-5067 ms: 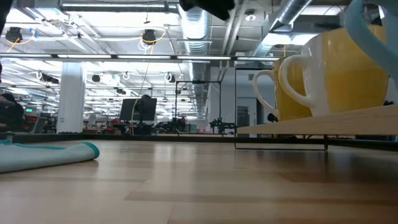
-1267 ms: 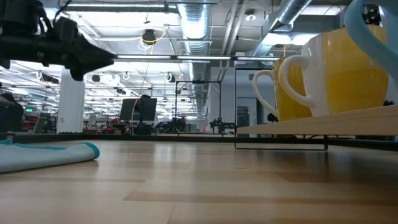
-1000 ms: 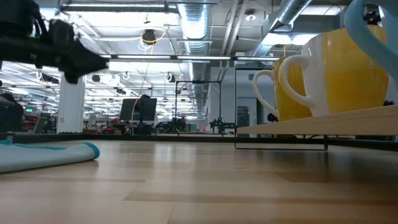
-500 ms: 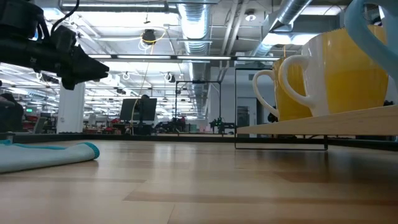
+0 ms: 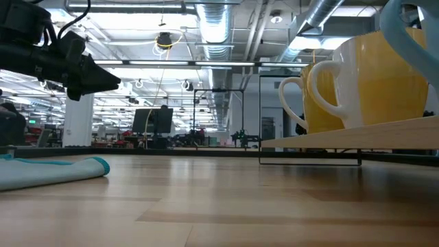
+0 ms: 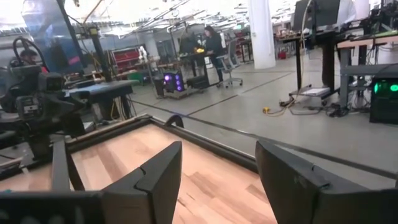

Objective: Stack small to large cups/mugs on shelf
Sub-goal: Return to Home Position

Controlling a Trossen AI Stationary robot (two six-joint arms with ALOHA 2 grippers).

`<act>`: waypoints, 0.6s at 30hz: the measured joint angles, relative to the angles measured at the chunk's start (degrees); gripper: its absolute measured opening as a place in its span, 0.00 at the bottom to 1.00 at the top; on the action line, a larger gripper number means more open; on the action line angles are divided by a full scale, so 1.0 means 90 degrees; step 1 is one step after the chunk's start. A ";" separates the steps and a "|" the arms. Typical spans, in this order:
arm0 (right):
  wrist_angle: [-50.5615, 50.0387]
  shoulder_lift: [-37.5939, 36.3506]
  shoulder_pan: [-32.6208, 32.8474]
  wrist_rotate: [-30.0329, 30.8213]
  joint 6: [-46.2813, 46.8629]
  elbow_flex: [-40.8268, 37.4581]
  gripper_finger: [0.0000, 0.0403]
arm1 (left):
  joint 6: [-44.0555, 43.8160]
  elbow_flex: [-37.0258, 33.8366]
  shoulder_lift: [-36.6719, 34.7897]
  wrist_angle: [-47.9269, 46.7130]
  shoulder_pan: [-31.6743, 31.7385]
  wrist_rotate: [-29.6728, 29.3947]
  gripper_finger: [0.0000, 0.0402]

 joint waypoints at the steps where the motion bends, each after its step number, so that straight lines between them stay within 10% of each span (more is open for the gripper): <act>1: -0.0003 0.0028 0.0003 -0.0003 0.0000 0.0000 0.56 | 0.0000 0.0000 0.0000 0.0000 0.0001 -0.0001 0.34; 18: 0.0003 0.0083 -0.0010 -0.0022 0.0000 -0.0002 0.56 | -0.0010 -0.0007 0.0000 0.0012 0.0001 -0.0002 0.34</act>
